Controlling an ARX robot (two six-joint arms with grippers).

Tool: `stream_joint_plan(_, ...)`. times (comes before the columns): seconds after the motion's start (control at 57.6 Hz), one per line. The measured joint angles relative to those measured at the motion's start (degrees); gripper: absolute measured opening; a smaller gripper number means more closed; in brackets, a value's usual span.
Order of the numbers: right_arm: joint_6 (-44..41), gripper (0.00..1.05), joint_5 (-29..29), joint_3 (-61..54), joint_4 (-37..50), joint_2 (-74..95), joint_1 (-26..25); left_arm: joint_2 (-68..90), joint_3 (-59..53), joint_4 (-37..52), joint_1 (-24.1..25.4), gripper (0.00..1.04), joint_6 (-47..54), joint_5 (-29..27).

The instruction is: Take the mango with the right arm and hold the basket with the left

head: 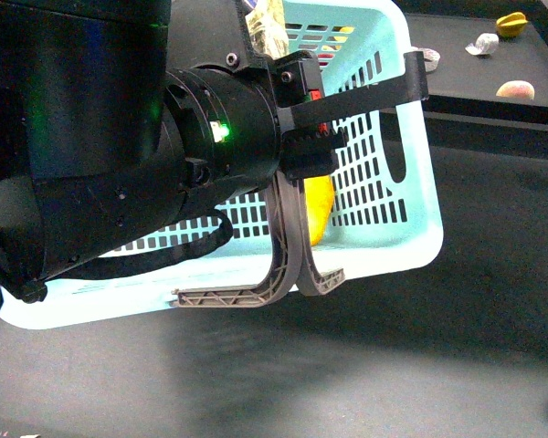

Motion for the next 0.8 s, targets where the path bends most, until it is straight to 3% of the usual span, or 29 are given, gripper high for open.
stream_joint_plan(0.052,-0.5,0.96,0.3,-0.1,0.4,0.1,0.0,0.0,0.0,0.0,0.0,0.05,0.0,0.0)
stream_joint_plan(0.174,-11.8,0.78,2.4,-7.4,21.2,1.1,-1.3,0.0,0.0,0.0,0.0,0.05,0.1,-0.1)
stream_joint_plan(0.243,-18.1,0.67,1.4,-9.9,26.6,-0.6,-2.6,0.0,0.0,0.0,0.0,0.05,0.0,0.0)
stream_joint_plan(0.364,-23.1,0.44,-1.0,-12.5,25.8,-6.1,-5.3,0.0,0.0,0.0,0.0,0.05,0.1,-0.2)
stream_joint_plan(0.625,-24.9,0.02,-4.7,-15.8,20.1,-14.8,-9.0,0.0,0.0,0.0,0.0,0.05,-0.1,0.1)
stream_joint_plan(0.798,-25.2,0.02,-10.5,-18.8,20.0,-18.5,-13.7,0.0,0.0,0.0,0.0,0.05,-0.1,0.0)
